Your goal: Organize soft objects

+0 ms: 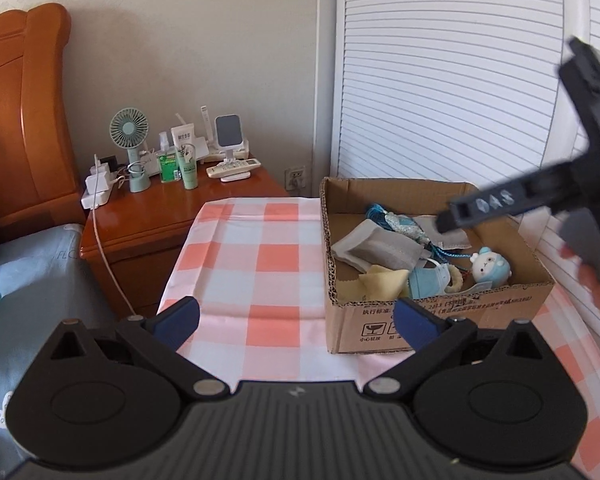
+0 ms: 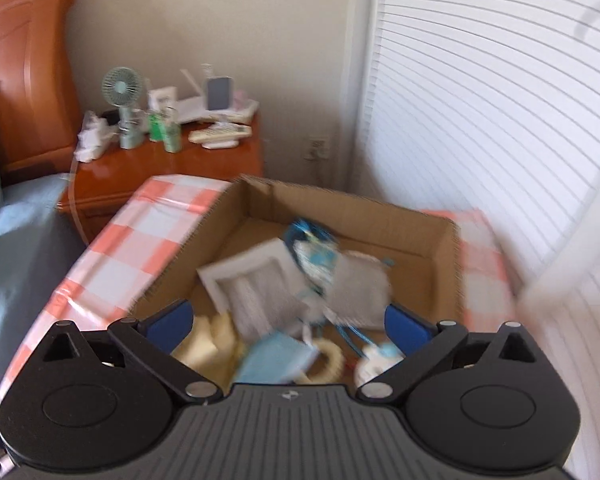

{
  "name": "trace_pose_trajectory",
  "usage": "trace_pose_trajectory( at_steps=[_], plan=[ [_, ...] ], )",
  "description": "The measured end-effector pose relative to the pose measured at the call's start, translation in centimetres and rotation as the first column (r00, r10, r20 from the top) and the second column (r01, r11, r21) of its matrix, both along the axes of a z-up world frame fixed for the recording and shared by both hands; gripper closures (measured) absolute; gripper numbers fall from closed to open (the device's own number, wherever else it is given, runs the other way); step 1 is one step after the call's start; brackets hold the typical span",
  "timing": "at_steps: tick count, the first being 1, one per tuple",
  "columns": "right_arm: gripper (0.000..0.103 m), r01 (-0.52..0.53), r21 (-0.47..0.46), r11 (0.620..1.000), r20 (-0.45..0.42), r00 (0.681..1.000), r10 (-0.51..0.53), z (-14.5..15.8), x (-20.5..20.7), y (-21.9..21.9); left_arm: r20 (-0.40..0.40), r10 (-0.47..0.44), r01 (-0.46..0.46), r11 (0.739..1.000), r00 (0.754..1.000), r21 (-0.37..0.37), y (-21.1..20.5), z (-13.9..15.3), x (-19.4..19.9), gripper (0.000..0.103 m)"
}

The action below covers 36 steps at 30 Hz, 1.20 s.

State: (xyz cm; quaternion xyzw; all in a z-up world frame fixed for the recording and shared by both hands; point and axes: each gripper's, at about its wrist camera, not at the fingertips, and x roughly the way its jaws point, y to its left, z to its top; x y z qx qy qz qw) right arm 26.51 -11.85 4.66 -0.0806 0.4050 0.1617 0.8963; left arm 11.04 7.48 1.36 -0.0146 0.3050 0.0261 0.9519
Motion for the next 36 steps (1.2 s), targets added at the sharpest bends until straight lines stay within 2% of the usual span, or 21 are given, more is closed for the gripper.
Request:
trace_pose_trajectory(
  at_steps=[6, 10, 14, 24, 36],
  plan=[
    [0.0, 0.177, -0.137, 0.975, 0.028, 0.984, -0.175, -0.4, -5.9, -2.8, -0.052, 0.034, -0.032, 0.999, 0.998, 0.033, -1.3, 0.8, -0.1, 0.001],
    [0.0, 0.248, -0.121, 0.961, 0.029, 0.969, -0.246, -0.6, -10.1, -4.6, -0.053, 0.012, -0.009, 0.999, 0.999, 0.049, -2.7, 1.5, -0.8, 0.001],
    [0.0, 0.273, -0.098, 0.957, 0.022, 0.962, -0.273, -0.6, -12.5, -5.3, -0.061, 0.0, 0.004, 0.998, 0.998, 0.062, -3.9, 1.8, -1.3, 0.001],
    [0.0, 0.277, -0.053, 0.959, 0.001, 0.961, -0.278, -0.5, -13.5, -5.6, -0.085, 0.008, -0.002, 0.998, 0.996, 0.063, -4.5, 1.6, -1.9, 0.001],
    [0.0, 0.269, -0.049, 0.962, 0.008, 0.963, -0.269, -0.3, -13.7, -5.5, -0.091, 0.012, -0.007, 0.998, 0.996, 0.059, -4.4, 1.6, -1.9, 0.001]
  ],
)
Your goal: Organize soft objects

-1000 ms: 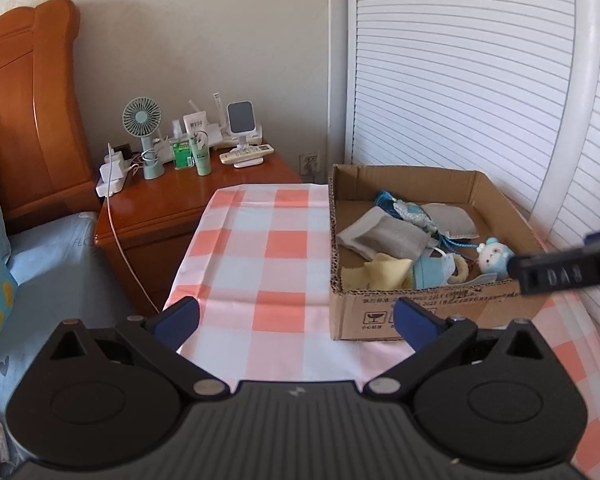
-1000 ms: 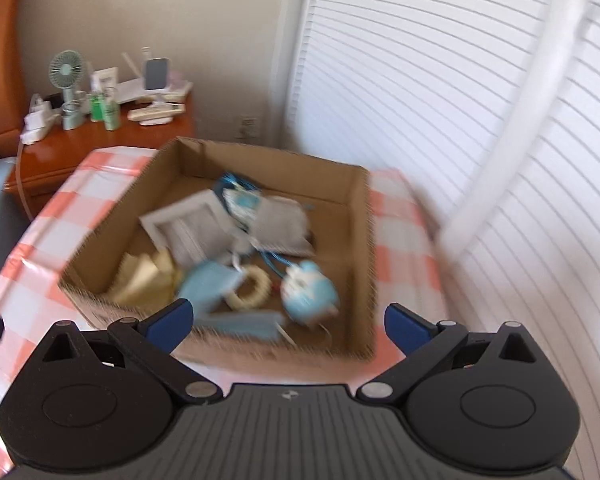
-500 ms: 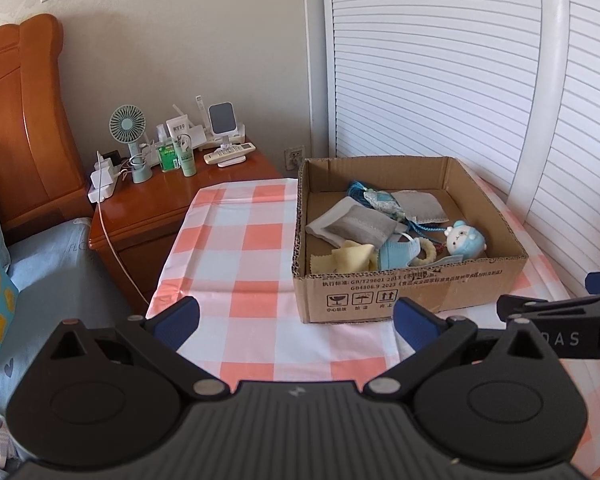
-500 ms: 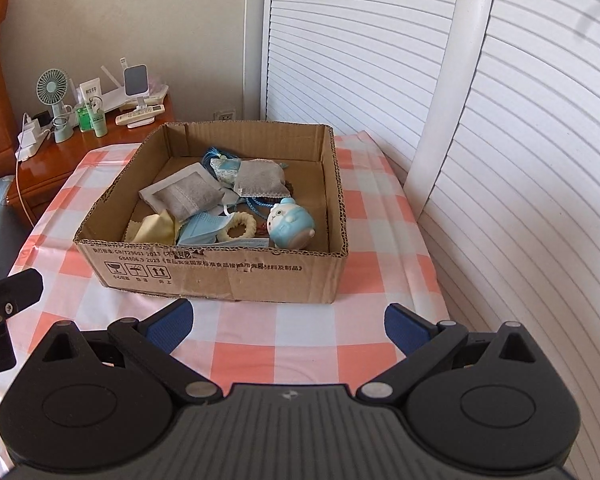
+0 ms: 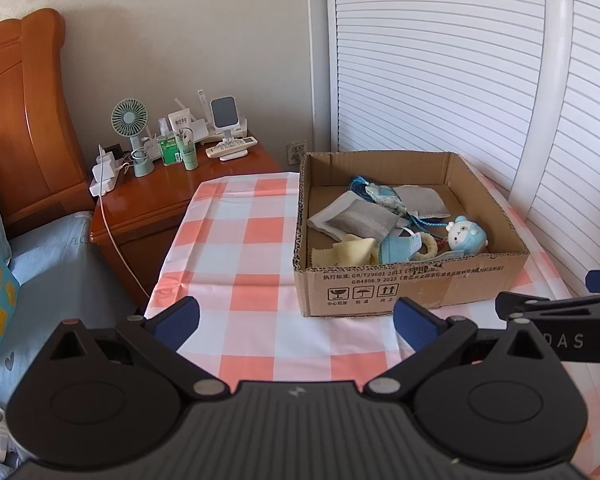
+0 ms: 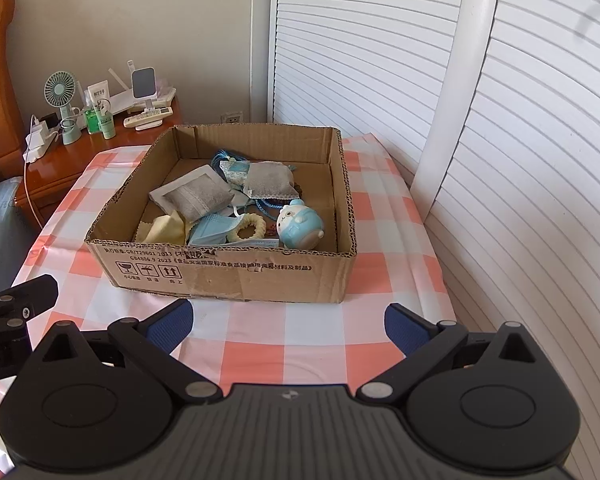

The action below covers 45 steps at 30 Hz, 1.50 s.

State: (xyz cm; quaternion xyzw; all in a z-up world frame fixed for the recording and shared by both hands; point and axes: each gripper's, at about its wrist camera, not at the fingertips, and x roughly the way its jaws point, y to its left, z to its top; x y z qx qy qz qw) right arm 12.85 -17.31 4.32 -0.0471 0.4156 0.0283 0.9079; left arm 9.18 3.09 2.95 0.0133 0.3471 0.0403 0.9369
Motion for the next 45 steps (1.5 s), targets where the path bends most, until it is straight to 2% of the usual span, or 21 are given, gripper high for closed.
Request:
trace_pose_trajectory(
  at_steps=[45],
  plan=[
    [0.0, -0.008, 0.008, 1.0, 0.016, 1.0, 0.008, 0.69, -0.52, 0.07, -0.017, 0.011, -0.011, 1.0, 1.0, -0.009, -0.03, -0.13, 0.04, 0.001]
  ],
)
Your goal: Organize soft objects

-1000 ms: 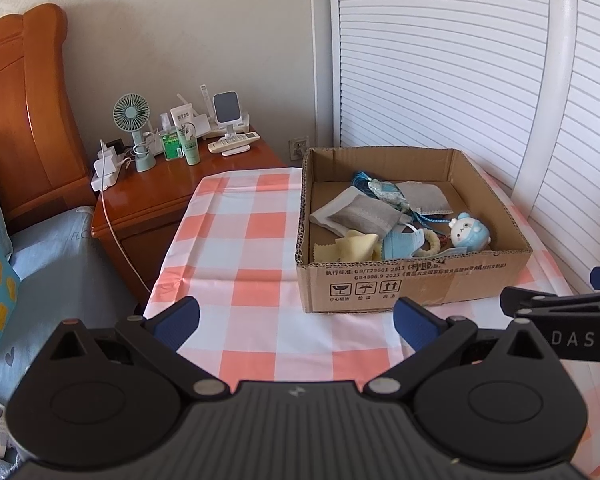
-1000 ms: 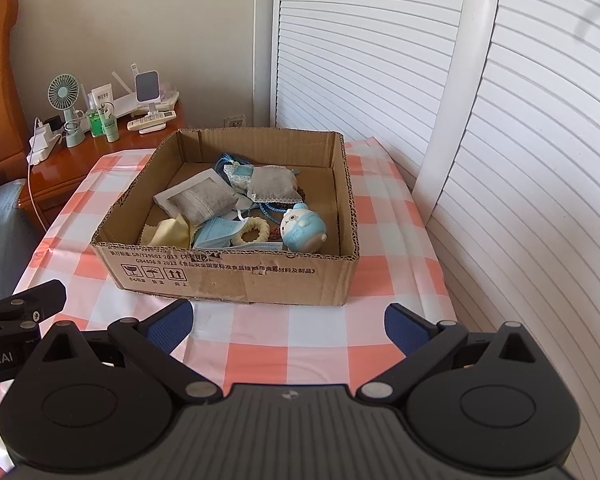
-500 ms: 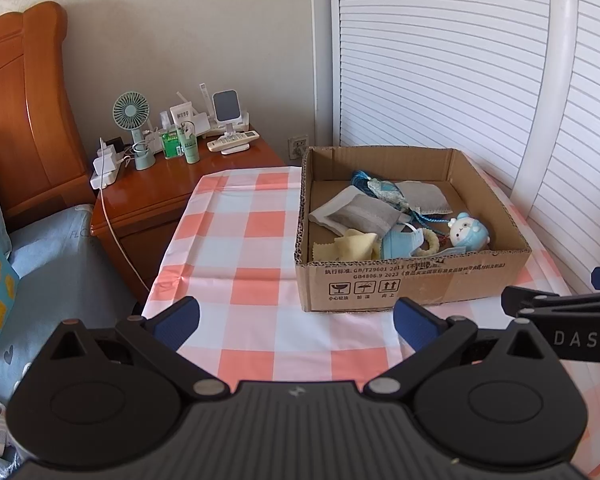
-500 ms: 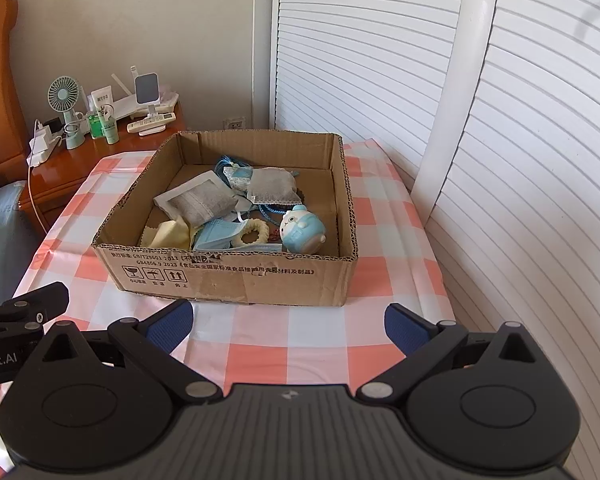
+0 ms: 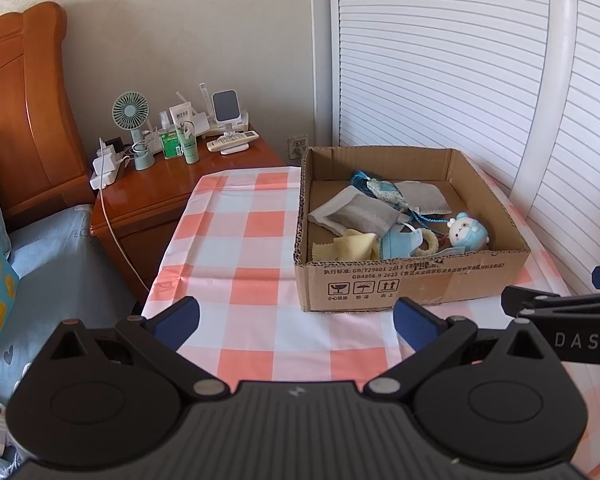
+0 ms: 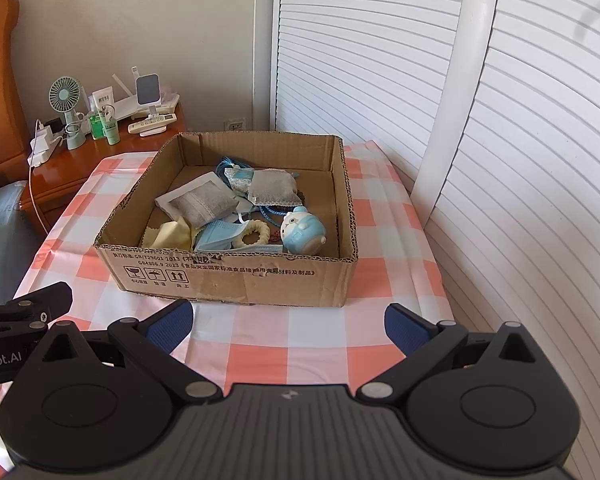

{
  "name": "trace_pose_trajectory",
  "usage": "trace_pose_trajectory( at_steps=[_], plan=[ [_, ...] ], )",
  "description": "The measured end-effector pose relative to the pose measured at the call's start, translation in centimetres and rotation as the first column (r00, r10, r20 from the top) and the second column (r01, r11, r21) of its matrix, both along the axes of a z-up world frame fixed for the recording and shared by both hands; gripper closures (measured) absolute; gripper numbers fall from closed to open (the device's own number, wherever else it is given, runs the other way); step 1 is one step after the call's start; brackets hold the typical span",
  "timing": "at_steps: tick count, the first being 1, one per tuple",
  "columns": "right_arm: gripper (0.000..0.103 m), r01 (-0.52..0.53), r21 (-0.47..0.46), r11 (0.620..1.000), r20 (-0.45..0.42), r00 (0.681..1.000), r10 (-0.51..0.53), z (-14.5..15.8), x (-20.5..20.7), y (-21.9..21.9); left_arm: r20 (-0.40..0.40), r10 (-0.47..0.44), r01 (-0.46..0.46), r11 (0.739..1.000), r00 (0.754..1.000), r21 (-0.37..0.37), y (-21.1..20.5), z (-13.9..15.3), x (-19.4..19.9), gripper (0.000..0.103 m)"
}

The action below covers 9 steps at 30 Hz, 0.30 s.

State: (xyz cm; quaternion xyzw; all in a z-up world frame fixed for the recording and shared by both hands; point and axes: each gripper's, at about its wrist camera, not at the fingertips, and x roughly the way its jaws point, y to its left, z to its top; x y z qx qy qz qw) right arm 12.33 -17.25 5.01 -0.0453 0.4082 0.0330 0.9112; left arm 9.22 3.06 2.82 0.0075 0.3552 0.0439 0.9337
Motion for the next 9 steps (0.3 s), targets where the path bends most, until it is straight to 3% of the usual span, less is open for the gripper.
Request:
trace_pose_trajectory(
  at_steps=[9],
  plan=[
    [0.0, -0.001, 0.0, 1.0, -0.002, 1.0, 0.001, -0.07, -0.02, -0.08, -0.002, 0.002, -0.002, 1.0, 1.0, -0.002, -0.13, 0.11, 0.03, 0.001]
  ],
)
